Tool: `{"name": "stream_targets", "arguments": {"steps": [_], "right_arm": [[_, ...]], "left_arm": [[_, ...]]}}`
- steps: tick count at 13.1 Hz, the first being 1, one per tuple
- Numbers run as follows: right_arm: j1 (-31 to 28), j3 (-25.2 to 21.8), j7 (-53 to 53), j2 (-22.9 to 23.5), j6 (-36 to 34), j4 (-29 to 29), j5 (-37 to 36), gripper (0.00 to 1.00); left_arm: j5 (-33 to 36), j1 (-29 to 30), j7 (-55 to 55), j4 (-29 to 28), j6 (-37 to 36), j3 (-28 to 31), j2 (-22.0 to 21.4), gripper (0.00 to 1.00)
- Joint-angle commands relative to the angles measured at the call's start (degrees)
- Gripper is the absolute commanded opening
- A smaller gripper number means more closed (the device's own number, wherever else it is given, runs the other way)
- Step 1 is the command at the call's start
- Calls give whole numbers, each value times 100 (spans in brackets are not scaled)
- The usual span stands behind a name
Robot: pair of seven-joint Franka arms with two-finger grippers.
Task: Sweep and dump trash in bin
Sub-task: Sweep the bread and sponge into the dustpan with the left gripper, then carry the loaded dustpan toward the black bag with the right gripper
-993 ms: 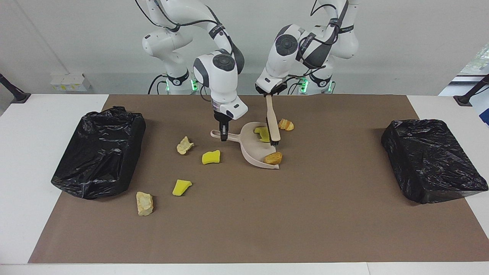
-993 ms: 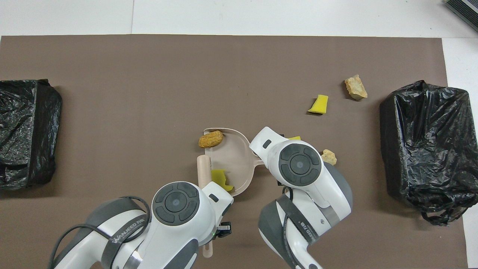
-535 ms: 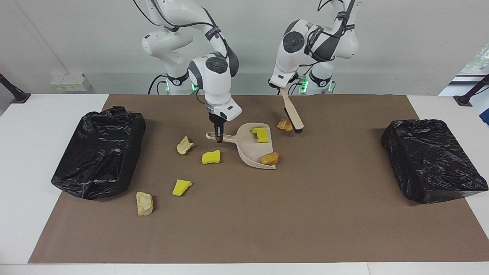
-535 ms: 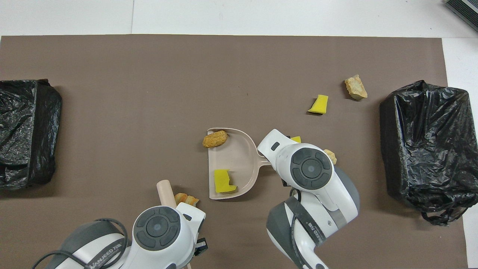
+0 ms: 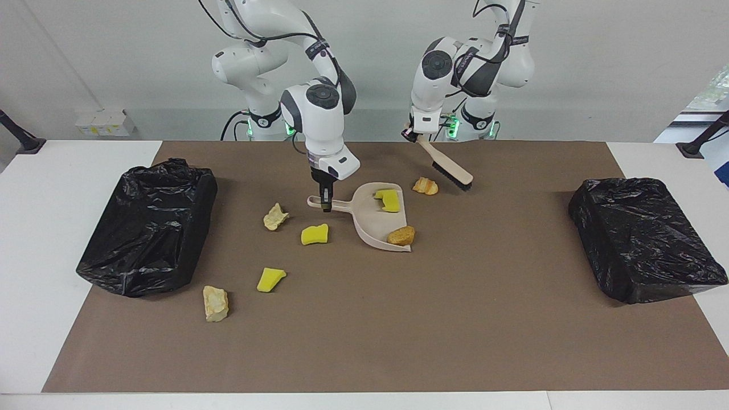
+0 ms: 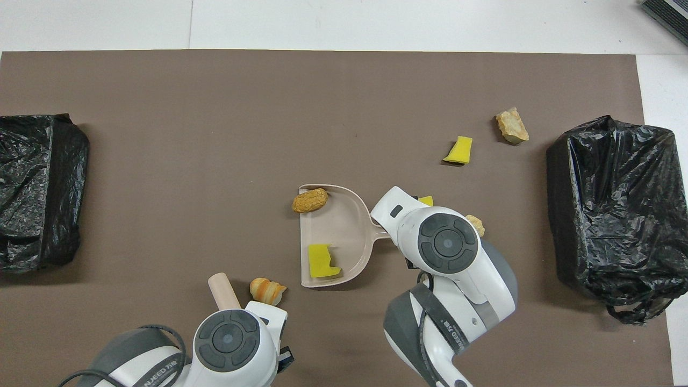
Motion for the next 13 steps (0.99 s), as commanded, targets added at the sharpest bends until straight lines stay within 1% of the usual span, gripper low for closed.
{"name": "stream_targets", "arguments": {"steps": [1, 2, 4, 5, 8, 10, 13], "right_arm": [[-28, 32, -77, -176, 86, -208, -14, 0], [-28, 41, -77, -176, 86, -208, -14, 0], [-28, 32, -77, -176, 78, -208, -14, 0], [-28, 32, -59, -176, 78, -208, -14, 0], [-19, 41, 29, -185, 69, -208, -14, 0], [-10, 41, 55, -194, 69, -208, -14, 0], [-10, 41, 55, -194, 51, -208, -14, 0]], "left_arm": [[12, -56, -353, 12, 657, 18, 444, 0], [-23, -65, -423, 108, 956, 18, 699, 0], [-32, -21, -397, 380, 1196, 18, 1095, 0], [-32, 40, -371, 608, 1214, 27, 1236, 0], [-32, 409, -20, 1548, 1389, 36, 1921, 0], [-23, 305, 400, 1647, 1398, 18, 1950, 0], [-23, -169, 1428, 1665, 1477, 9, 1906, 0]]}}
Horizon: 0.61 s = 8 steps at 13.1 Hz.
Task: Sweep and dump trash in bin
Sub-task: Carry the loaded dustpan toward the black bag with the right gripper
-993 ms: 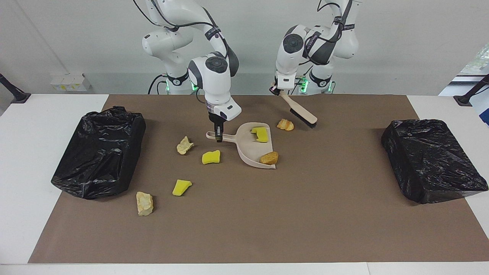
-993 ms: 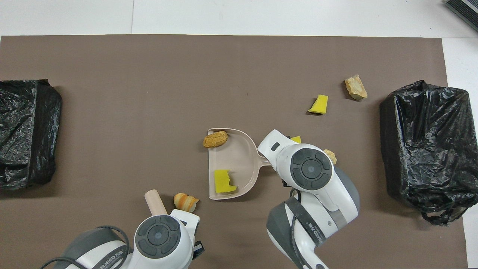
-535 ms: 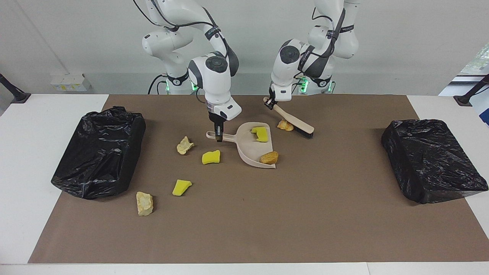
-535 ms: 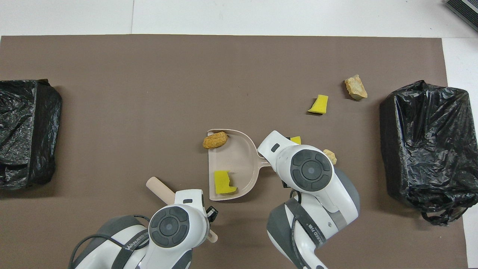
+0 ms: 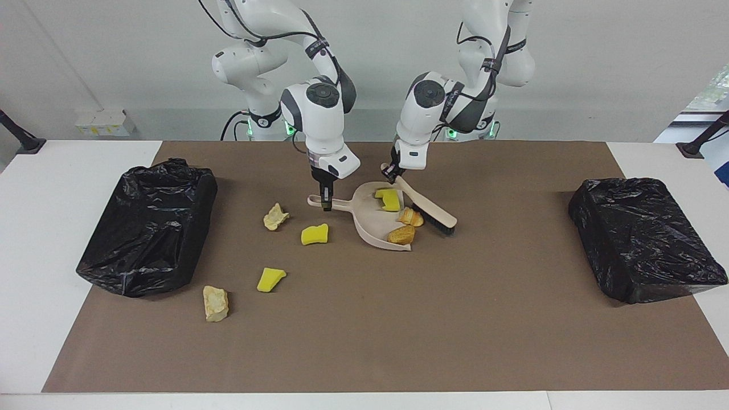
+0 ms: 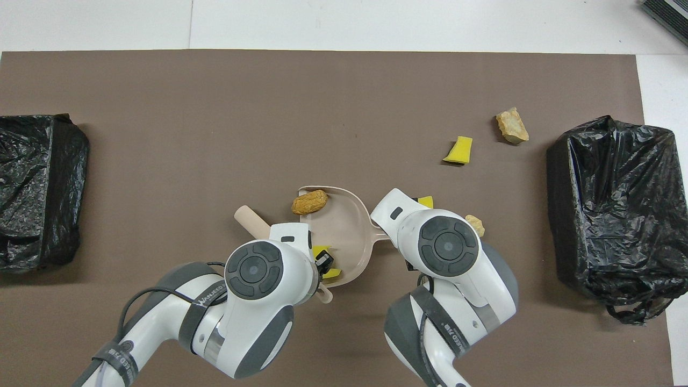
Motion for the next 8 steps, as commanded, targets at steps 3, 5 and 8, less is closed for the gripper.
{"name": "stream_targets", "arguments": {"steps": [3, 5, 8], "right_arm": [[-39, 32, 38, -156, 16, -188, -14, 0], [-48, 32, 38, -156, -1, -179, -14, 0], [-65, 32, -6, -165, -72, -188, -14, 0]], "left_arm": [[-12, -629, 902, 119, 252, 20, -27, 0], [-12, -648, 1181, 154, 94, 29, -45, 0], [-3, -552, 2032, 136, -711, 81, -377, 0]]}}
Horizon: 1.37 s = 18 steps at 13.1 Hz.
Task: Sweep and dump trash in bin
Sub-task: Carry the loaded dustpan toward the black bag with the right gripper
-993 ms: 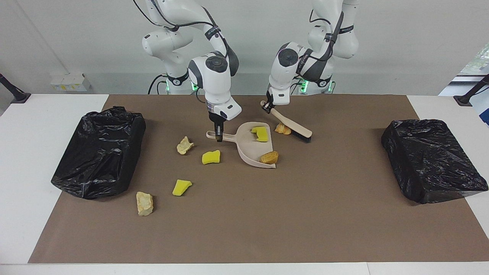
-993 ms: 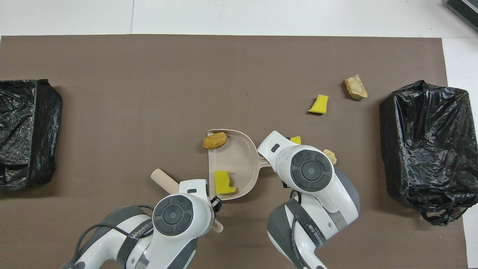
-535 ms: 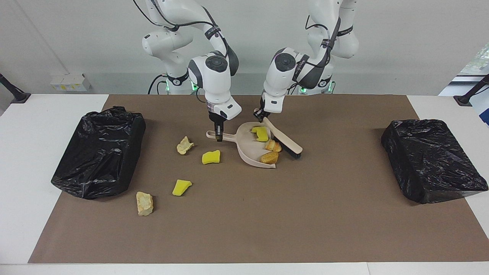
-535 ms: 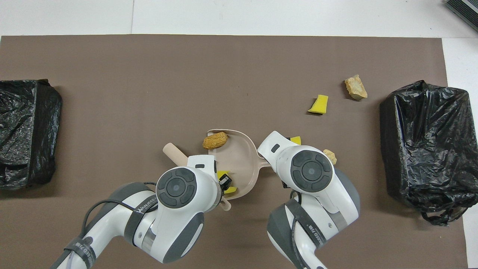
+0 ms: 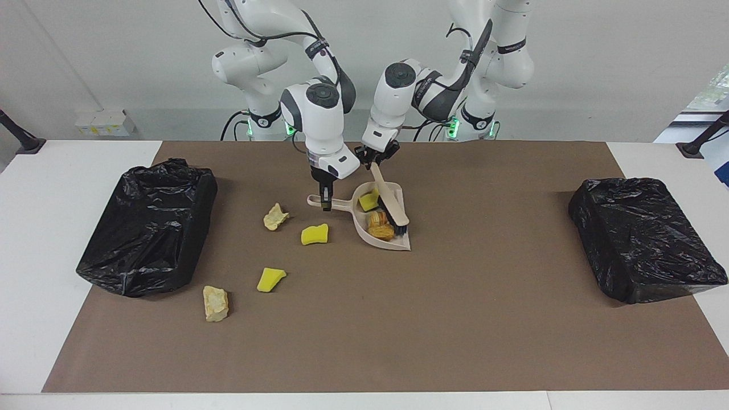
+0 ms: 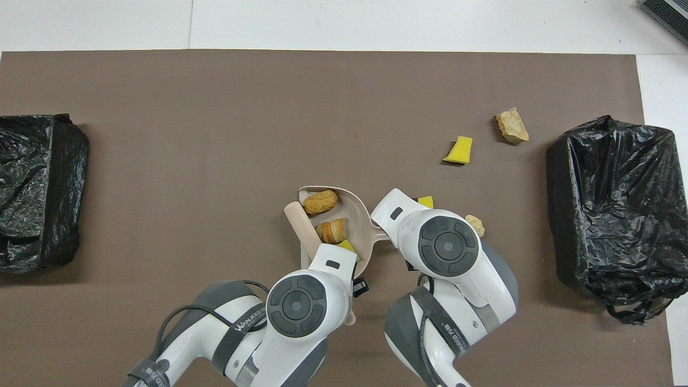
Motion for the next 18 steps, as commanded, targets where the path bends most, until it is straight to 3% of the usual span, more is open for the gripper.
{"name": "stream_targets", "arguments": {"steps": [1, 6, 10, 14, 18], "right_arm": [[-79, 33, -17, -163, -55, -159, -15, 0], [-290, 33, -324, -251, -64, -159, -15, 0], [-404, 33, -501, -479, -117, -159, -15, 0], [-606, 16, -659, -1093, -450, -150, 2, 0], [-1413, -28, -1896, -1437, -1222, 122, 810, 0]], "left_arm": [[-3, 274, 1163, 11, -951, 94, -483, 0], [303, 1127, 1837, -94, -2017, 94, -1126, 0], [366, 1208, 1881, -155, -2194, 94, -1276, 0], [366, 1059, 1838, -534, -2045, -29, -1531, 0], [357, 261, 1339, -867, -1659, -205, -1558, 0]]}}
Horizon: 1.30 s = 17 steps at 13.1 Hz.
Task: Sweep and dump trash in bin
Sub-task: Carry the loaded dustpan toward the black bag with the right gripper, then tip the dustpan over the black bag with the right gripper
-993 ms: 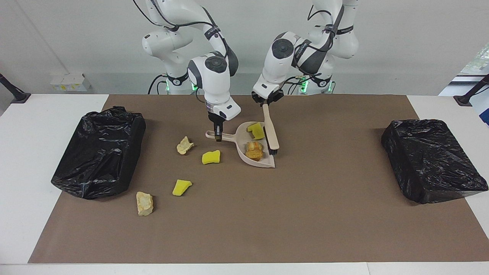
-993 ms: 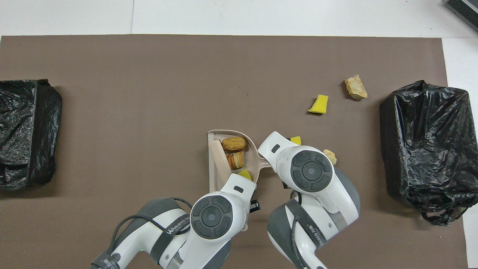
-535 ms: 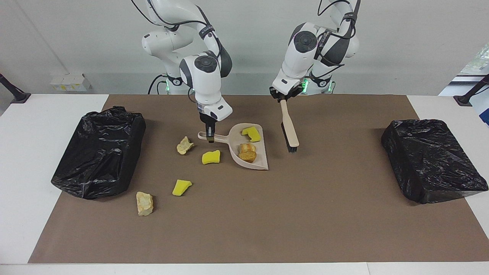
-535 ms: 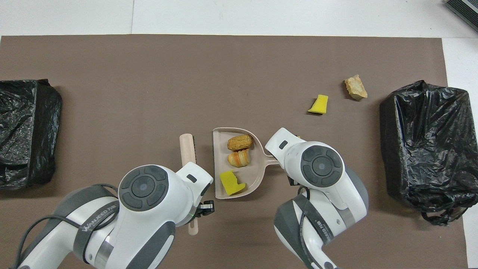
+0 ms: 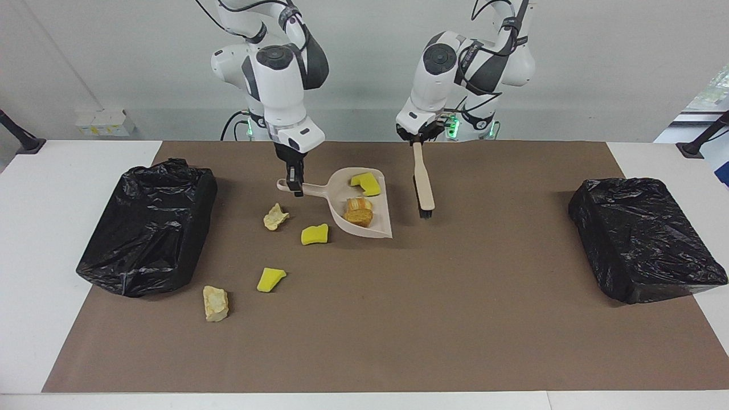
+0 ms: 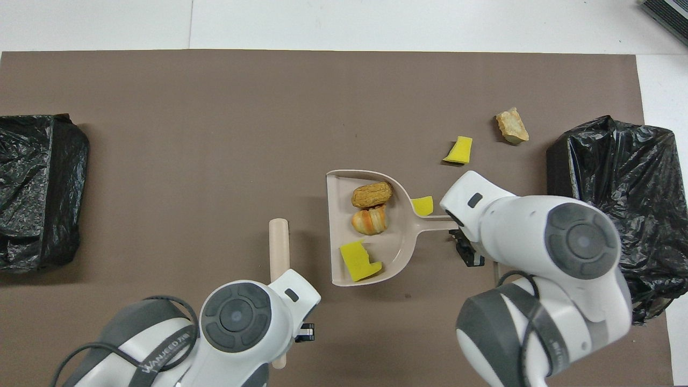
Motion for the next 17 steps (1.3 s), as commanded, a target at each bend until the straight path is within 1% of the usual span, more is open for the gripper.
{"name": "stream_targets", "arguments": {"steps": [1, 4, 6, 7, 9, 10, 11, 12, 14, 15, 16, 17], "right_arm": [[-604, 4, -770, -173, -533, 254, 311, 0], [-1526, -14, -1718, -129, -1026, 553, 636, 0], [-2133, -14, -2404, -68, -1334, 799, 646, 0], [-2466, -23, -2764, -33, -1353, 844, 646, 0], [-3143, -40, -3441, -32, -1353, 870, 532, 0], [-3442, -49, -3758, -32, -1327, 897, 479, 0], [-3706, -49, -4057, -32, -1266, 914, 339, 0], [-3970, -49, -4347, 2, -1204, 1019, 147, 0], [-4427, -41, -4883, 309, -1177, 1544, -205, 0], [-4577, -49, -5069, 415, -1151, 1730, -311, 0], [-4701, -49, -5079, 477, -1003, 1819, -478, 0], [-4798, -49, -5010, 486, -758, 1811, -714, 0]], "left_arm": [[78, -647, -656, -469, 631, 11, -205, 0], [34, -1394, -1395, -664, 862, -7, -205, 0], [-175, -1493, -1406, -699, 1038, -16, -223, 0], [-351, -1519, -1397, -717, 1161, -16, -223, 0], [-362, -1826, -1423, -865, 1336, -7, -127, 0], [-362, -1871, -1432, -1058, 1503, -15, -144, 0], [-388, -1880, -1441, -1120, 1539, -7, -161, 0], [-405, -1871, -1441, -1156, 1566, -7, -153, 0], [-414, -1880, -1441, -1314, 1724, -16, -135, 0], [-414, -1880, -1432, -1341, 1707, -16, -144, 3], [-414, -1880, -1415, -1341, 1689, -16, -144, 12], [-414, -1871, -1406, -1332, 1680, -7, -135, 26]]}}
